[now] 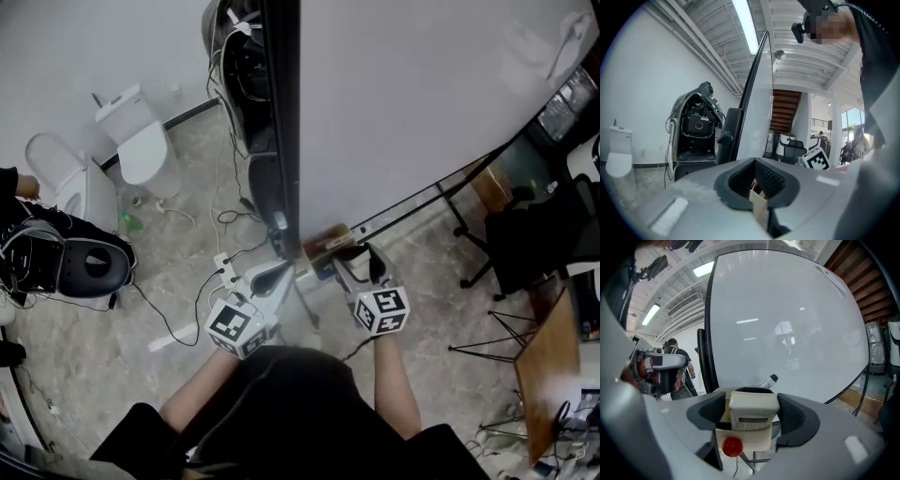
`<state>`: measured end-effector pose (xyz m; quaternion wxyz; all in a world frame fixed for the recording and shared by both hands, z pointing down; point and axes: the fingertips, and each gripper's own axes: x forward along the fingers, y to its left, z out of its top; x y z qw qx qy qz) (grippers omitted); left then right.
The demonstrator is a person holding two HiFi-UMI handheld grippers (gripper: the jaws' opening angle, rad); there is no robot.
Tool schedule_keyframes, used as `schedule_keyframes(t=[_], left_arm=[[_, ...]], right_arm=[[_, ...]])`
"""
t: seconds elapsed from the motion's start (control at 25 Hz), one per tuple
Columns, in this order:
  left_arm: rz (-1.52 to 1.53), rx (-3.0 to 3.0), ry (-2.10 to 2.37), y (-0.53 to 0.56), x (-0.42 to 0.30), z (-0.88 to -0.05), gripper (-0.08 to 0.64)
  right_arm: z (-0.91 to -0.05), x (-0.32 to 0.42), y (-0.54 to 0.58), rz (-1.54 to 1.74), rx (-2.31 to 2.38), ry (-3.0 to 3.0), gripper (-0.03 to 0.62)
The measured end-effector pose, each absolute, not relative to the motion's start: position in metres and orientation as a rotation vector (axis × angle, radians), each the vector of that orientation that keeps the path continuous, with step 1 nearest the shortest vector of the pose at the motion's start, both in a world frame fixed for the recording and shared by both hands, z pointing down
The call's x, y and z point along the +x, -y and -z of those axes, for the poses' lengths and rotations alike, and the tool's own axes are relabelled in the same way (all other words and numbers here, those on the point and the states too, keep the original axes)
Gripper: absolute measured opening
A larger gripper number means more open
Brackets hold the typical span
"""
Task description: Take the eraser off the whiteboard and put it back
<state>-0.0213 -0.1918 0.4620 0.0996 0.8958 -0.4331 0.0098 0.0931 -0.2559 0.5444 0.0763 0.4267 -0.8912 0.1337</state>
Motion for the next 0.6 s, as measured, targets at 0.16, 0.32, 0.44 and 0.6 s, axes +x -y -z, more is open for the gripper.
schedule_keyframes(t=[0.16,0.32,0.44,0.6], left_arm=[[-0.019,2.649,1.263,0.1912,-0.0198,-0.4641,0.005],[-0.021,2.654,1.259,0.1896,-0.0192,-0.4659,0.005],[-0.023,2.661,1.259,0.1885,-0.021,-0.4649,0.005],[-0.022,2.657,1.267,0.1899,-0.0234,-0.4592,0.005]], right_arm=[[-0.5416,0.0947,0.2561,-0.392,1.29,2.669,0.35],[-0.5409,0.0977,0.2556,-0.364,1.313,2.665,0.291],[-0.5385,0.0968,0.2543,-0.348,1.319,2.66,0.288],[-0.5348,0.0959,0.2534,-0.339,1.328,2.658,0.287]])
